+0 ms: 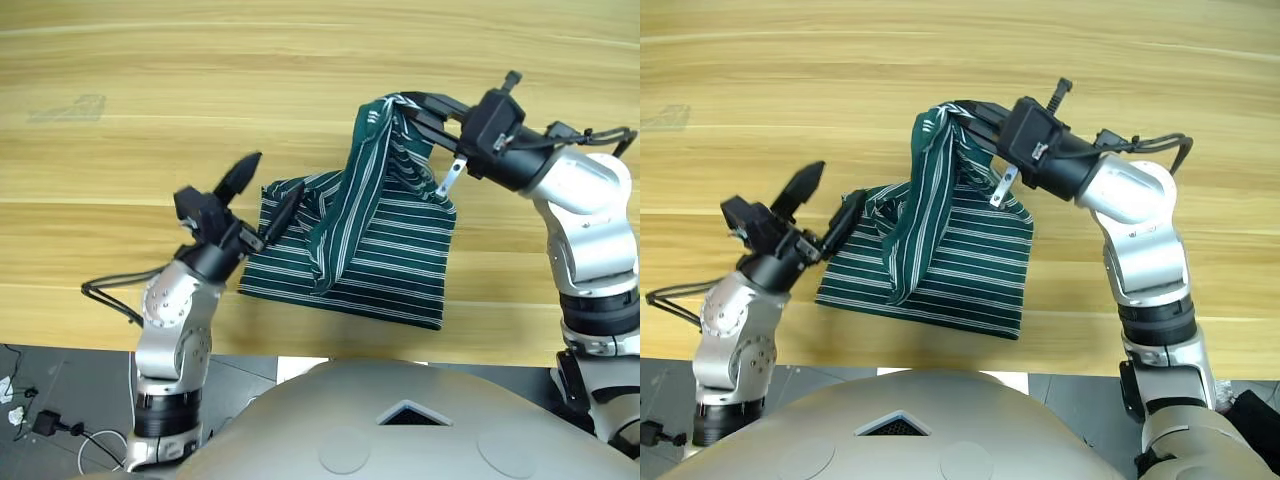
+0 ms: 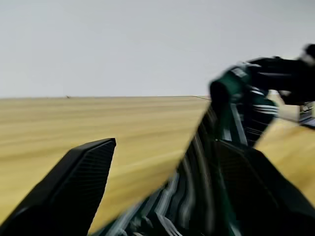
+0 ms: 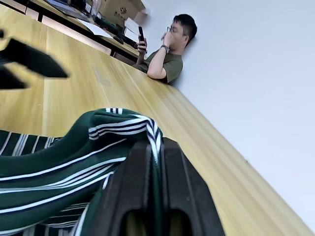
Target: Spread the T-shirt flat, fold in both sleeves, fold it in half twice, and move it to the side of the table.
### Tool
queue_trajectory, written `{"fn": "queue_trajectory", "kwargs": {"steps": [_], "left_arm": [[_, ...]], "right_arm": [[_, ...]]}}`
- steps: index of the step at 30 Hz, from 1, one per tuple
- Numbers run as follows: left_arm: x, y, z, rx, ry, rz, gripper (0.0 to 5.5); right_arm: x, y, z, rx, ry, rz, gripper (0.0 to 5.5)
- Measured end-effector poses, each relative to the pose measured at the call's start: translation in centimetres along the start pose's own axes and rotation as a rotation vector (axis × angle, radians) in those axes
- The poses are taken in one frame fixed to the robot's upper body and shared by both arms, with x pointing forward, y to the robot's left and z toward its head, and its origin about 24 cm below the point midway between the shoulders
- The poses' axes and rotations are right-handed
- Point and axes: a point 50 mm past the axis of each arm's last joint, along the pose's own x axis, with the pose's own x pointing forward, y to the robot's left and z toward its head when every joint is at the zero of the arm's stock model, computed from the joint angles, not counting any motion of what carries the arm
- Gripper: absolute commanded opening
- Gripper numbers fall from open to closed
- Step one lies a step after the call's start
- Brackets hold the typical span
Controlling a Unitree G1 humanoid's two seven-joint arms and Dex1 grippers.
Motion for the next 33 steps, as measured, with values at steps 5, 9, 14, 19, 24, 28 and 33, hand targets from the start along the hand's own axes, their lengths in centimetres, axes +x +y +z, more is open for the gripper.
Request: {"fn": "queue_trajectory", "kwargs": {"steps": [5,9,14,19,24,28,33], "left_arm": [[-1.1,-3.5,-1.5,-0.145,0.063,-0.052,3.78],[-1.2,-4.8,-1.8,-0.193,0.069,-0.062,3.78],[-1.1,-4.1,-2.2,-0.183,0.086,0.001,3.78],[-0.9,-2.6,-2.6,-0.129,0.086,0.108,3.78],[-0.8,-2.0,-2.7,-0.101,0.087,0.135,3.78],[-0.5,-2.4,-3.6,-0.105,0.120,0.115,3.78],[-0.3,-2.8,-4.2,-0.127,0.131,0.091,3.78]], "right_arm": [[1.1,-0.8,0.8,-0.053,-0.029,-0.011,0.04],[1.3,-0.8,1.0,-0.068,-0.030,-0.011,0.04],[1.5,-0.6,1.3,-0.072,-0.045,-0.003,0.04],[1.6,-0.4,1.7,-0.084,-0.063,0.007,0.04],[1.6,-0.3,1.8,-0.086,-0.067,0.013,0.04],[1.7,-0.2,1.9,-0.086,-0.072,0.015,0.04],[1.8,-0.1,2.2,-0.090,-0.085,0.019,0.04]]}}
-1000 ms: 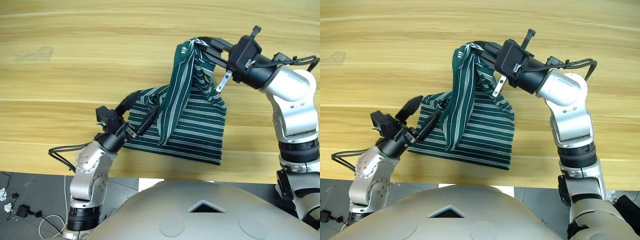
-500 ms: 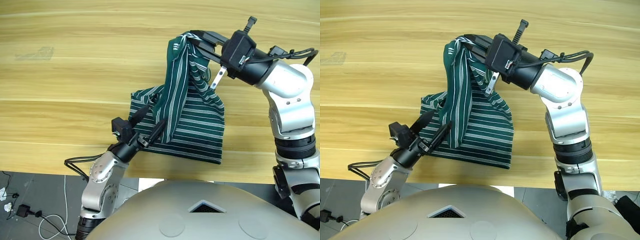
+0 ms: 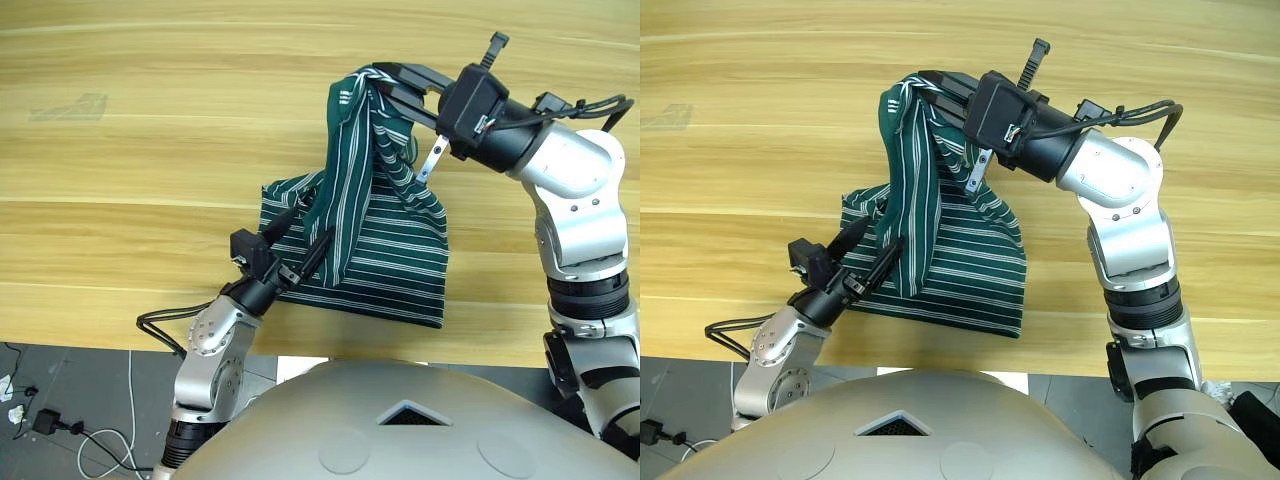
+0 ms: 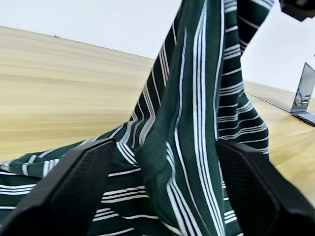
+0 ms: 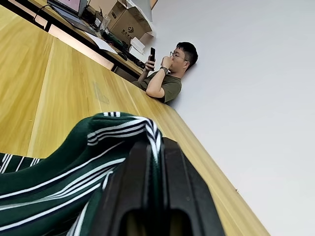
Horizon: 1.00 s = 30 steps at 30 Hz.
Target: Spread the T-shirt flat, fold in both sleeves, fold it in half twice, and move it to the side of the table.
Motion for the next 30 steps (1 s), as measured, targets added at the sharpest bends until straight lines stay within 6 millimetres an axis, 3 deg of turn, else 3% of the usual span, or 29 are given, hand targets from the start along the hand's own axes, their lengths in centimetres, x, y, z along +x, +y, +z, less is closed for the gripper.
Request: {"fn": "queue_trajectory", "kwargs": {"steps": [13,22,24,30], "left_arm": [[0.3,0.6,-0.6,-0.012,0.005,0.002,1.91],[0.3,0.6,-0.5,-0.001,-0.003,-0.005,0.27],[0.3,0.6,-0.5,-0.001,-0.003,-0.006,0.04],[-0.2,1.7,0.5,0.052,-0.023,0.028,0.01]], "right_arm": [[0.2,0.0,0.3,-0.004,-0.013,0.002,0.04],[0.2,0.0,0.3,-0.006,-0.014,0.003,0.04],[0.2,0.0,0.3,-0.007,-0.015,0.002,0.04],[0.2,0.0,-0.1,-0.001,-0.006,-0.006,0.04]]}}
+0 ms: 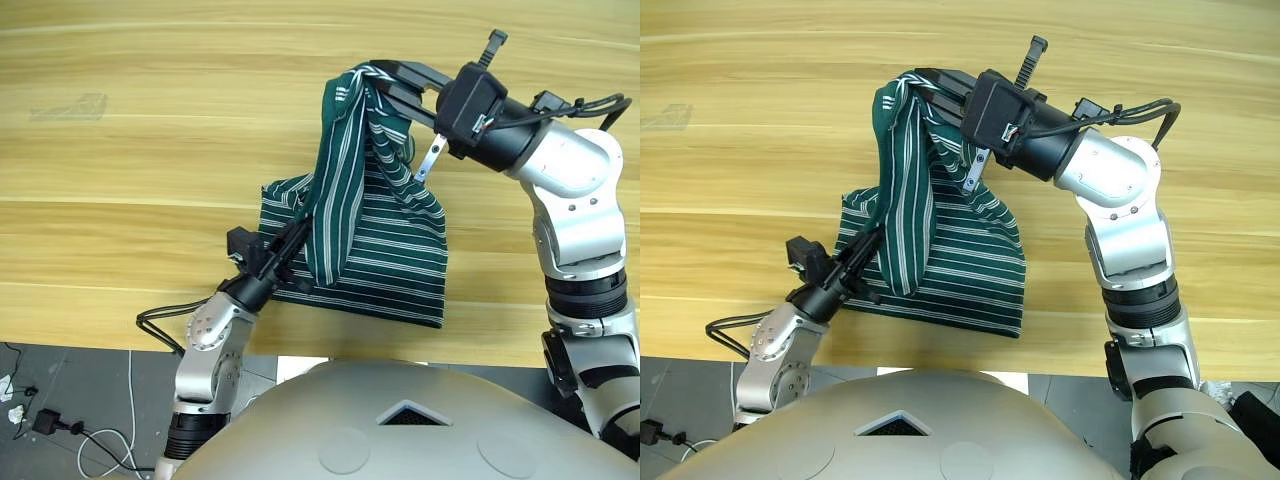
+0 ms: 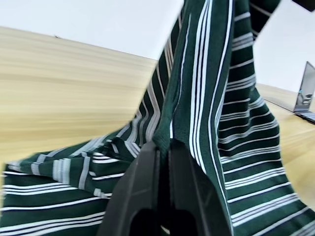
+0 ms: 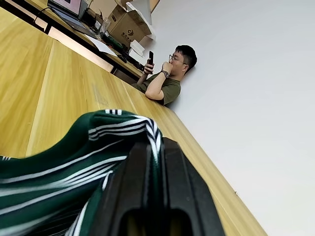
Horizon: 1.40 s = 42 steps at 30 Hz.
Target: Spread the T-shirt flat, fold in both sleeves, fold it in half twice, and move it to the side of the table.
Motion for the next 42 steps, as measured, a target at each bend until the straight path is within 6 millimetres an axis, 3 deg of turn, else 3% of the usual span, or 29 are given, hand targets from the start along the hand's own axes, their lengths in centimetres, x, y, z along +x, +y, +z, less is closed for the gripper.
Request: {"fn": "queue_trajectory", "kwargs": {"steps": [5,9,15,20,25,27,32,34,35,38,40,42], "left_arm": [[-0.1,1.1,2.5,0.087,-0.056,0.004,0.01],[0.4,2.4,6.5,0.214,-0.122,-0.028,0.01],[2.3,4.0,12.0,0.470,-0.131,-0.054,0.01],[5.5,4.4,16.8,0.745,-0.063,-0.145,0.01],[11.5,4.9,22.2,0.959,-0.012,-0.180,0.01],[14.9,5.3,24.2,1.024,0.007,-0.148,0.01],[20.5,6.1,27.5,1.108,-0.040,0.064,0.01],[21.8,5.7,29.7,1.162,-0.092,0.161,0.01],[22.2,4.8,31.7,1.205,-0.157,0.203,0.01],[21.8,2.4,36.1,1.304,-0.291,0.198,0.01],[21.2,1.7,36.6,1.355,-0.323,0.103,0.01],[20.6,2.3,34.5,1.359,-0.295,-0.031,0.01]], "right_arm": [[-0.2,0.2,-1.0,0.022,0.032,-0.018,0.04],[-1.2,1.1,-2.8,0.078,0.096,-0.039,0.04],[-3.0,0.8,-3.3,0.124,0.120,-0.048,0.04],[-3.7,-2.6,-2.8,0.112,0.088,-0.125,0.04],[-2.6,-8.3,-3.3,0.109,0.094,-0.198,0.04],[-1.6,-11.7,-4.0,0.112,0.129,-0.256,0.04],[0.9,-16.8,-4.4,0.099,0.201,-0.473,0.04],[1.5,-18.7,-3.5,0.075,0.211,-0.566,0.04],[1.9,-20.1,-2.3,0.044,0.194,-0.622,0.04],[2.3,-22.0,0.5,-0.045,0.124,-0.682,0.04],[2.1,-21.8,0.4,-0.090,0.109,-0.640,0.04],[1.6,-20.2,-1.4,-0.098,0.127,-0.555,0.04]]}}
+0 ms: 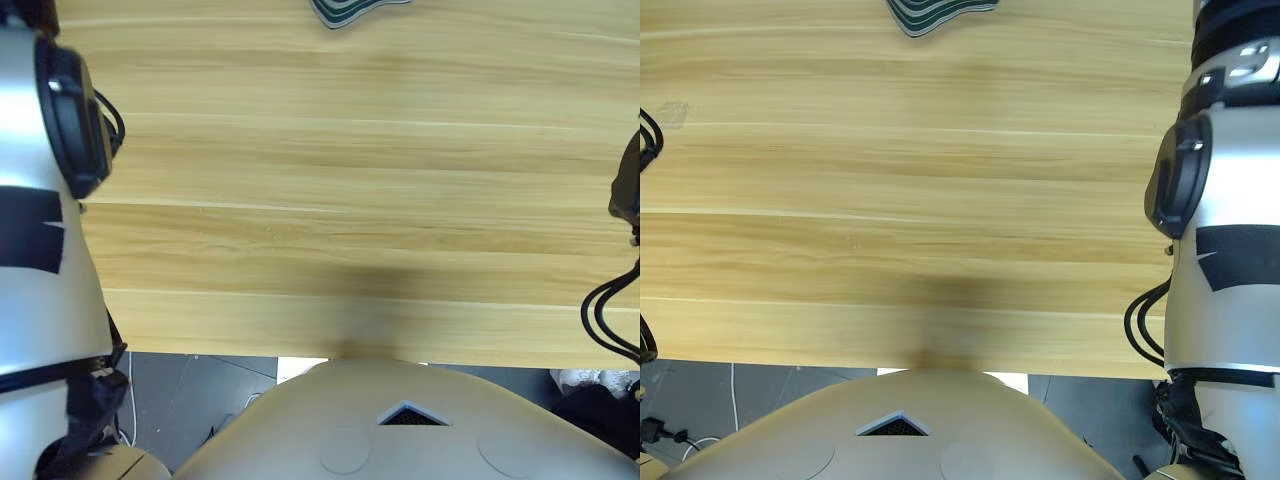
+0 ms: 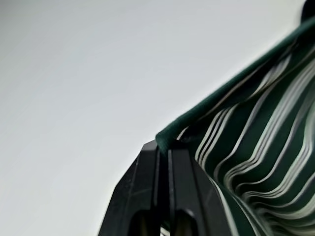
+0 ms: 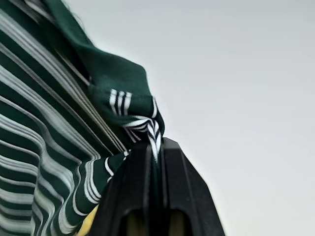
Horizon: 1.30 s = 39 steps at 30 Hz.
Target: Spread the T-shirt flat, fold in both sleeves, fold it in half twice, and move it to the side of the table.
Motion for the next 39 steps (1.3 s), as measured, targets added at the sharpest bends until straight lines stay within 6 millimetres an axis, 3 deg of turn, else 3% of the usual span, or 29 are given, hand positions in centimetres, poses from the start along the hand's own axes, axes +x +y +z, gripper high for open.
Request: {"fn": "queue_trajectory", "kwargs": {"steps": [4,8,10,12,16,19,21,25,27,29,39], "left_arm": [[-4.3,-8.0,-3.8,-0.136,0.014,-0.264,0.01],[-9.6,-14.5,-4.4,-0.245,0.024,-0.442,0.01],[-13.1,-17.7,-3.7,-0.334,0.033,-0.525,0.01],[-15.4,-18.5,-2.5,-0.369,0.034,-0.556,0.01],[-17.4,-15.5,0.5,-0.242,0.007,-0.571,0.01],[-18.8,-16.3,1.6,-0.217,0.020,-0.665,0.01],[-20.2,-18.1,2.9,-0.211,0.009,-0.788,0.01],[-24.0,-24.4,4.7,-0.307,-0.005,-1.111,0.01],[-24.8,-25.7,5.2,-0.311,-0.019,-1.177,0.01],[-25.3,-26.6,5.2,-0.319,-0.013,-1.217,0.52],[-26.3,-26.9,5.1,-0.334,0.007,-1.290,1.89]], "right_arm": [[-3.3,4.4,-4.1,0.014,0.051,0.215,0.04],[-7.5,8.8,-6.0,0.078,0.075,0.359,0.04],[-10.7,11.8,-6.8,0.138,0.121,0.464,0.04],[-12.4,12.7,-6.7,0.192,0.147,0.520,0.04],[-14.0,10.9,-4.1,0.202,0.111,0.630,0.04],[-17.4,12.6,-4.0,0.205,0.160,0.844,0.04],[-19.7,14.2,-3.7,0.207,0.184,1.004,0.04],[-22.4,17.5,-3.7,0.220,0.210,1.174,0.04],[-22.8,18.3,-3.6,0.223,0.209,1.217,0.04],[-23.0,18.8,-3.5,0.238,0.207,1.241,0.04],[-24.2,19.7,-3.7,0.336,0.242,1.274,0.04]]}}
